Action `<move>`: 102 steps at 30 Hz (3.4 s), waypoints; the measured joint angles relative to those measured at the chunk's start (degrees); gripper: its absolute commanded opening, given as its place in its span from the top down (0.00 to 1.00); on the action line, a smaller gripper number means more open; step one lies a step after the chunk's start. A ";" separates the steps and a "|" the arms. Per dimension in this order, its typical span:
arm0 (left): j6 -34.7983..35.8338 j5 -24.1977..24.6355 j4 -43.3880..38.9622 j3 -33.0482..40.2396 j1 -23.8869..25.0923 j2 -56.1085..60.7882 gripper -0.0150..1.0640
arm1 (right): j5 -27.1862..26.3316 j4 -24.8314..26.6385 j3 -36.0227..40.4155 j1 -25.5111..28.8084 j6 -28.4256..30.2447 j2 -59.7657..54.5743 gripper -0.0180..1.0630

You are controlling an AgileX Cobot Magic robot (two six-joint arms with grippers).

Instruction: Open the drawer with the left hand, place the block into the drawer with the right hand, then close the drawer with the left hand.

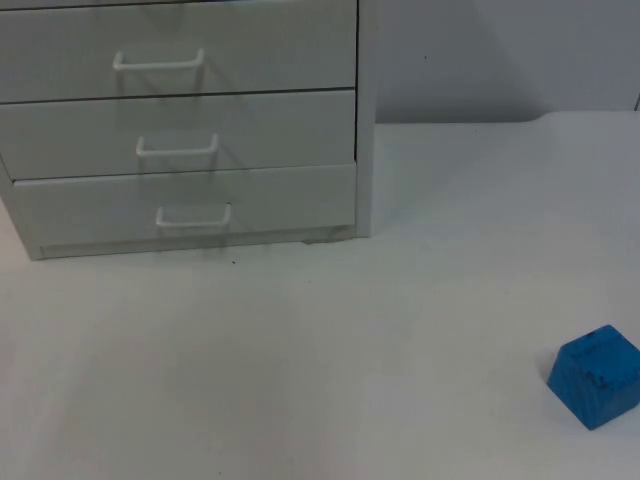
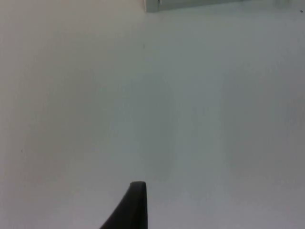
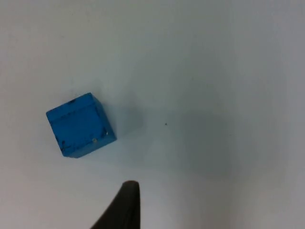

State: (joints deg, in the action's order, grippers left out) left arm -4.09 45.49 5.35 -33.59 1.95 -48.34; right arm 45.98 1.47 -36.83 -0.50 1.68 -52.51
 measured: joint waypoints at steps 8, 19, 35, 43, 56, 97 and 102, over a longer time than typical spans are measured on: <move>-6.31 -1.12 6.08 0.00 0.00 -5.61 0.38 | -1.11 0.00 0.00 0.00 0.28 0.00 0.01; -20.97 -0.52 14.46 -7.29 -6.22 -16.64 0.41 | -2.44 0.00 0.00 0.00 0.28 -0.09 0.01; 1.04 -9.89 -46.17 -12.56 -39.11 -37.18 0.43 | -2.53 0.00 0.00 0.00 0.28 -0.09 0.01; 14.97 -13.99 -67.98 -12.56 -40.11 -48.30 0.65 | -2.78 0.00 0.00 0.00 0.28 -0.09 0.01; 40.58 -20.33 -102.04 -13.13 -36.79 -61.59 0.65 | -3.49 0.00 0.00 0.00 0.28 -0.09 0.01; 45.99 -23.91 -103.17 -24.87 -29.17 -69.29 0.65 | -3.84 0.44 0.00 0.00 0.28 -0.09 0.01; 45.99 -23.34 -101.76 -24.76 -30.36 -71.34 0.65 | -3.95 0.32 0.00 0.00 0.28 -0.09 0.01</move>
State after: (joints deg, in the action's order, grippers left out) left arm 41.90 22.15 -96.42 -58.35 -28.41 -119.68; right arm 42.04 1.80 -36.83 -0.50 1.96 -52.60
